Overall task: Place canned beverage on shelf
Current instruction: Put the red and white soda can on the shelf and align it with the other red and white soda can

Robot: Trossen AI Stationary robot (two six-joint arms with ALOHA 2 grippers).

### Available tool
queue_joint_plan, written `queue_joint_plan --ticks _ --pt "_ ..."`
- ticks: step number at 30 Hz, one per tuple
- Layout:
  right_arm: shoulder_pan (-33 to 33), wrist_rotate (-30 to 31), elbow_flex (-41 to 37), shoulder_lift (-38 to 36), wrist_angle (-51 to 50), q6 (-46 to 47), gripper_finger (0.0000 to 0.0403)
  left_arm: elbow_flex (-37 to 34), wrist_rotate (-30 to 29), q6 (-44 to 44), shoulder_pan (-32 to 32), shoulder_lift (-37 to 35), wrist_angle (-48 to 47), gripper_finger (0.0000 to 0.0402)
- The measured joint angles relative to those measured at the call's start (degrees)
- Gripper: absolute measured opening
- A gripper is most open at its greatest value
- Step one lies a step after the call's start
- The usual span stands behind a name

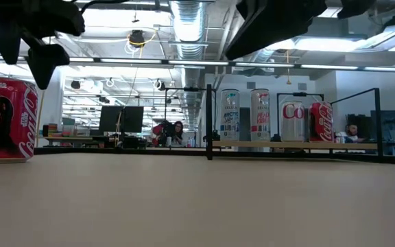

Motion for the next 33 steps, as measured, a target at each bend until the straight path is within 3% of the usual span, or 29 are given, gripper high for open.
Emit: queue_joint_plan --ticks 8,18,25,28,33 --pt "0.45 -0.30 0.00 -0.01 -0.06 1.98 0.0027 -0.59 -3.65 -5.06 -4.58 0.24 0.03 0.0379" --pt "0.52 -0.30 0.00 -0.01 -0.12 2.21 0.0027 -12.48 -3.61 -8.94 -7.38 0.33 7.93 0.0379" --pt "0.37 -0.27 0.00 -0.03 -0.14 2.16 0.0027 -13.22 -4.02 -10.02 -7.36 0.42 10.01 0.0378" --pt "0.39 -0.25 0.00 -0.03 -0.13 2.16 0.0027 -13.22 -4.44 -10.05 -7.36 0.48 9.91 0.0360" --pt "0.42 -0.25 0.00 -0.08 -0.31 2.18 0.0027 -13.15 -4.98 -11.03 -7.36 0.72 9.46 0.0286"
